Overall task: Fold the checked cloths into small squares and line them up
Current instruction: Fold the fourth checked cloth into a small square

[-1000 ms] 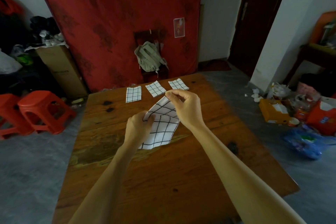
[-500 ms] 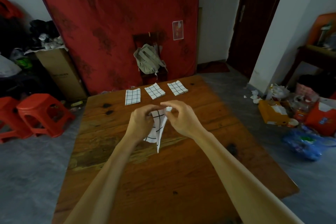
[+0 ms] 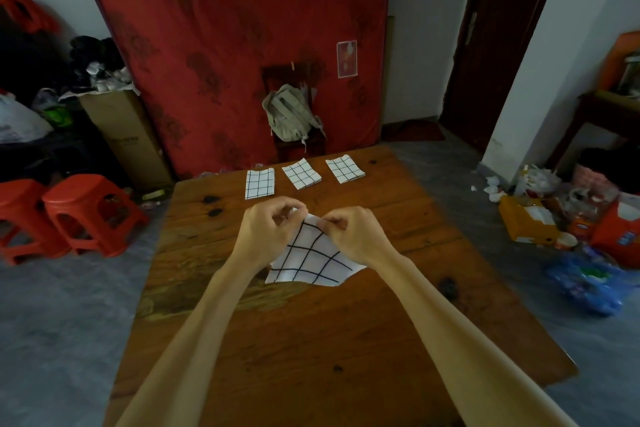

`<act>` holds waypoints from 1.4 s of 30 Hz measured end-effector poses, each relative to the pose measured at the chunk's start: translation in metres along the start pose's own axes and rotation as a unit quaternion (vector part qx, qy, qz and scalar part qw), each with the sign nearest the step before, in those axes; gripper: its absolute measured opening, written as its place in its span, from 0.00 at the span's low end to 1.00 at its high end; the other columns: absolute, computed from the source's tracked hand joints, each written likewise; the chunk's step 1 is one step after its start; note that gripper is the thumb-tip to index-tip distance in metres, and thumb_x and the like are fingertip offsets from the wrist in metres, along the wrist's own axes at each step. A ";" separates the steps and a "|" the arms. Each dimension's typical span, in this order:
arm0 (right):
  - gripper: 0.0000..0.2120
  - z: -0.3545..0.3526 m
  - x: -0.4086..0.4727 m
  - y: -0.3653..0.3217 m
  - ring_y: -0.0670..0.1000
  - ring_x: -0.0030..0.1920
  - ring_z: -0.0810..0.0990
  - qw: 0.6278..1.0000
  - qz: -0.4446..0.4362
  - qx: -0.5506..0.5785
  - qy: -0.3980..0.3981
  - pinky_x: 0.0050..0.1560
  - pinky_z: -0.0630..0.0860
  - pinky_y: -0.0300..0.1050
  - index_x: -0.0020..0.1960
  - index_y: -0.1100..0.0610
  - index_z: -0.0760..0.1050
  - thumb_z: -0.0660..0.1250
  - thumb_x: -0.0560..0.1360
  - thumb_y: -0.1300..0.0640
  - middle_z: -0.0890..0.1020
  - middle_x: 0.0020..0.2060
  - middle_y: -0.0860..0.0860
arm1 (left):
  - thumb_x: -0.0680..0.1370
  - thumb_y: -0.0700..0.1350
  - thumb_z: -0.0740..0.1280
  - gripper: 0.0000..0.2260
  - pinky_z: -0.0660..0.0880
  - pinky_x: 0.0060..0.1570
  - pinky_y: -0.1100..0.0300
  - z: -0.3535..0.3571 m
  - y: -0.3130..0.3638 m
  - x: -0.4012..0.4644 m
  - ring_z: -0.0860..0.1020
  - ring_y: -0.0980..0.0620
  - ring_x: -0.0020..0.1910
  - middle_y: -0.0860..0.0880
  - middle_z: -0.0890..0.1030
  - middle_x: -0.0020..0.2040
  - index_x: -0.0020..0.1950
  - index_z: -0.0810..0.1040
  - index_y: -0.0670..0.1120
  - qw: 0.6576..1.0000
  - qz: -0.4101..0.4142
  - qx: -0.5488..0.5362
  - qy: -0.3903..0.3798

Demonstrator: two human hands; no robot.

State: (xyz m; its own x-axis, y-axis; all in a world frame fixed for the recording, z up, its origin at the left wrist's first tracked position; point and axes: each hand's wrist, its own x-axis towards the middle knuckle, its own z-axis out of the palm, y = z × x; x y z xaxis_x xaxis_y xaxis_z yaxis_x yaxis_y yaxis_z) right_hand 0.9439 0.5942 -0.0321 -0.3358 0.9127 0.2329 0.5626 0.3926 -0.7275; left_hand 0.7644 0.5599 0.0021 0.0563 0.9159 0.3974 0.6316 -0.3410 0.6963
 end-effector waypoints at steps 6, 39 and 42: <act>0.08 -0.001 -0.003 0.006 0.44 0.38 0.81 1.000 0.017 -0.002 -0.008 0.44 0.81 0.48 0.51 0.52 0.83 0.66 0.78 0.52 0.83 0.38 0.41 | 0.76 0.43 0.70 0.03 0.75 0.45 0.70 0.005 -0.008 0.001 0.80 0.63 0.43 0.57 0.83 0.43 0.48 0.82 0.49 1.000 0.003 -0.003 -0.003; 0.09 -0.011 -0.027 0.070 0.41 0.30 0.74 0.986 0.121 -0.091 -0.069 0.32 0.70 0.36 0.52 0.50 0.78 0.59 0.82 0.50 0.82 0.42 0.45 | 0.77 0.42 0.68 0.03 0.76 0.33 0.62 0.011 -0.024 0.003 0.78 0.58 0.34 0.56 0.81 0.39 0.47 0.82 0.47 0.988 0.023 0.103 0.115; 0.12 -0.012 -0.025 0.065 0.41 0.42 0.78 0.976 0.137 -0.140 -0.097 0.44 0.75 0.37 0.62 0.51 0.75 0.58 0.82 0.52 0.81 0.54 0.45 | 0.77 0.43 0.69 0.02 0.72 0.27 0.62 0.011 -0.028 0.003 0.76 0.59 0.30 0.58 0.79 0.34 0.46 0.81 0.50 0.987 0.034 0.146 0.054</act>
State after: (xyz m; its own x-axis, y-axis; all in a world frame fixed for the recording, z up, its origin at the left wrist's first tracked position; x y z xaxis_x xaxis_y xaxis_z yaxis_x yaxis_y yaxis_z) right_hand 0.9983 0.5981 -0.0772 -0.2655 0.9598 -0.0911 0.8261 0.1778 -0.5347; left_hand 0.7558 0.5742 -0.0228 0.0335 0.8590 0.5108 0.8265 -0.3111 0.4691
